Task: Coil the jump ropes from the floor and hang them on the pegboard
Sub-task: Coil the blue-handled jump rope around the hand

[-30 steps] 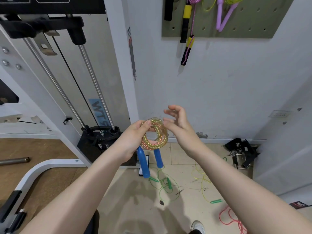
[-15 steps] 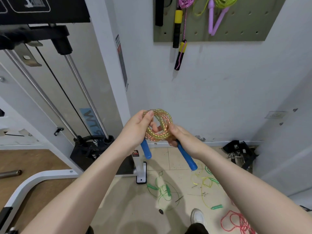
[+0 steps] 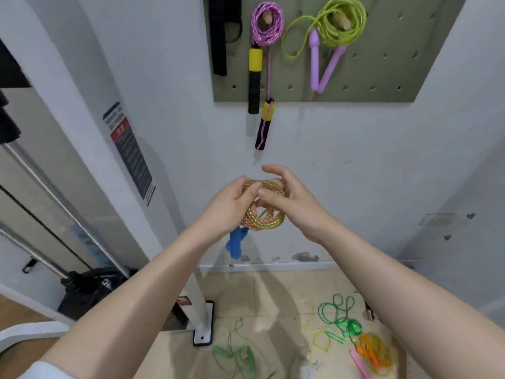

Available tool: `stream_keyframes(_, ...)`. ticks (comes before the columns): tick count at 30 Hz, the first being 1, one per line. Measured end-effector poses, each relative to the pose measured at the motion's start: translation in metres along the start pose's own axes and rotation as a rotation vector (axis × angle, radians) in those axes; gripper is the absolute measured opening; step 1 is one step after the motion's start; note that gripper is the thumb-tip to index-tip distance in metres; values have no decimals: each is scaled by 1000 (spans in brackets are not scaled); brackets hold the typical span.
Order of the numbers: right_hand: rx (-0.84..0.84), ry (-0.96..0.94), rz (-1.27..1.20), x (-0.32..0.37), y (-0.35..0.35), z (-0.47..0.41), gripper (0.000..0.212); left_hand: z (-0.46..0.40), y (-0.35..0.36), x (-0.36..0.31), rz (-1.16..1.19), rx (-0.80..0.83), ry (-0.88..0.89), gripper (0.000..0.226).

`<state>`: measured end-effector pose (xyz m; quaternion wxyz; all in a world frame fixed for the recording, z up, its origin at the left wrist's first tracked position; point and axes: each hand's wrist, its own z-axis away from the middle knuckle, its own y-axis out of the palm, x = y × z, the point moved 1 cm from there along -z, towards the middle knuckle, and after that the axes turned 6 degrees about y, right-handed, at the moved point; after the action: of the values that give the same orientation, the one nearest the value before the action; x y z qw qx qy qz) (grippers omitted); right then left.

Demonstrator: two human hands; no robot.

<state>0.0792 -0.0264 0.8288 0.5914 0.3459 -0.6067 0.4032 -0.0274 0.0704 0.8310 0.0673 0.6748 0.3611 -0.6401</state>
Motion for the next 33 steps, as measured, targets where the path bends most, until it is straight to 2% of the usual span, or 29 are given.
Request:
stream_keyframes(6,37,-29,194,28,-77,-75,23,-97,18,-21,-21,-29,3,21)
stream_keyframes(10,48,-88,205,43,-123,-112,13,-153,34,-33,106,-85,1,20)
stream_keyframes(17,-185,-230,182,60,-197,-152,9,-226,72,-62,408,-80,78,7)
stream_keyframes(19,-249,-297,225,68,-221,-155,9,-245,86,-73,445,-28,139,20)
stream_keyframes(21,-329,-356,261,75,-245,-154,13,-264,103,-85,435,12,191,37)
stream_keyframes(23,-403,-379,266,78,-269,-152,12,-283,123,-97,402,20,241,42)
stream_keyframes(27,-466,-379,196,83,-313,-146,14,-319,161,-117,317,2,359,29)
stream_keyframes(33,-524,-442,69,118,-377,-138,14,-368,196,-161,260,4,520,28)
